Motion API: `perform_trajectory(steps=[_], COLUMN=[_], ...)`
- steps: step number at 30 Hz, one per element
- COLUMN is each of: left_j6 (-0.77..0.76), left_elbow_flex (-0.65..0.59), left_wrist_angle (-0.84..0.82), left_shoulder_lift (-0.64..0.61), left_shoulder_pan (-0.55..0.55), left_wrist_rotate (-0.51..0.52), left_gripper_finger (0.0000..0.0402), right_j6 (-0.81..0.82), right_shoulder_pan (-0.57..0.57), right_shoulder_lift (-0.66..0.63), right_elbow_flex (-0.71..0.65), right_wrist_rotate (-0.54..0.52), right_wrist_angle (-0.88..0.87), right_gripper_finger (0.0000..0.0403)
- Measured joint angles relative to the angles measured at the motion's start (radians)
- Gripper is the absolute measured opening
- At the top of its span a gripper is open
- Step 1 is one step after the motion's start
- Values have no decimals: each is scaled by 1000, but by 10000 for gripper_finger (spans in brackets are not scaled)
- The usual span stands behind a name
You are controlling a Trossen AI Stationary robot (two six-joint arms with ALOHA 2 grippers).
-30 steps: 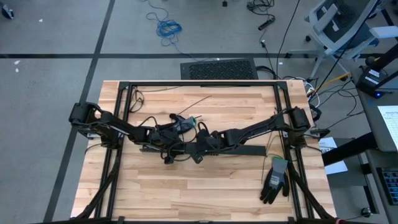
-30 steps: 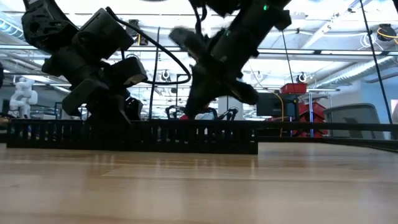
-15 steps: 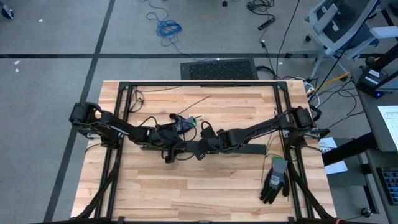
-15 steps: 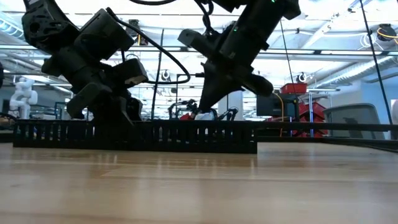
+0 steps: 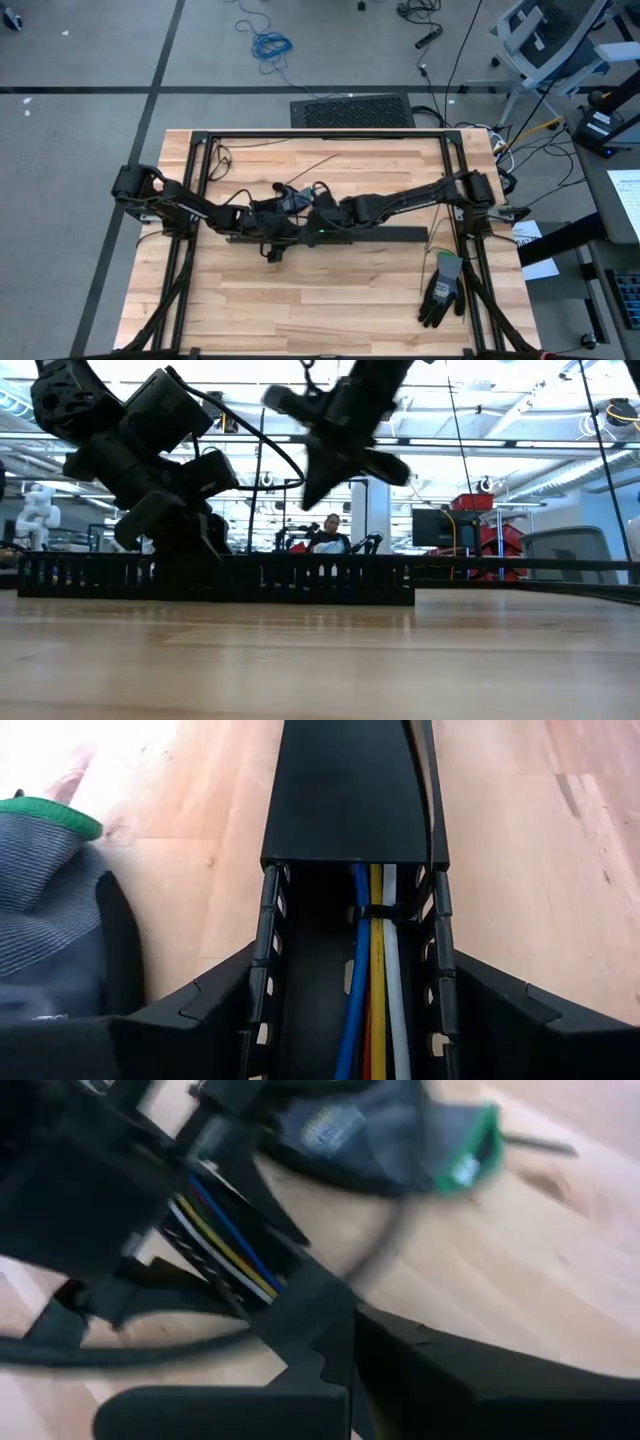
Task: Ziptie cables
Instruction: Close the black cable duct lid
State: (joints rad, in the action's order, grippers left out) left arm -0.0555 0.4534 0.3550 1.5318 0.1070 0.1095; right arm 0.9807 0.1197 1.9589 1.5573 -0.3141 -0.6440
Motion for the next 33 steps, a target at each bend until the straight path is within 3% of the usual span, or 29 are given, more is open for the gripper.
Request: perform_trajectory(steps=[6,12,26,33], left_j6=[-1,-18,-17,-15], left_elbow_flex=[0,0,0,1], left_wrist_angle=[0,0,-3,-4], left_shoulder_lift=[0,0,0,14], left_shoulder_pan=[-1,3,18,19], left_wrist_rotate=[4,4,14,29], left_gripper_finger=[265,265,265,265], right_j6=[-74,-27,37,-8], right_shoulder_pan=[13,13,-1,-1], right_shoulder_lift=[148,176,164,238], right_elbow_flex=[193,225,224,217], right_wrist_rotate=[55,35,88,163], right_wrist_angle=[-270,-422,-433,-276], right_gripper_finger=[0,0,0,0])
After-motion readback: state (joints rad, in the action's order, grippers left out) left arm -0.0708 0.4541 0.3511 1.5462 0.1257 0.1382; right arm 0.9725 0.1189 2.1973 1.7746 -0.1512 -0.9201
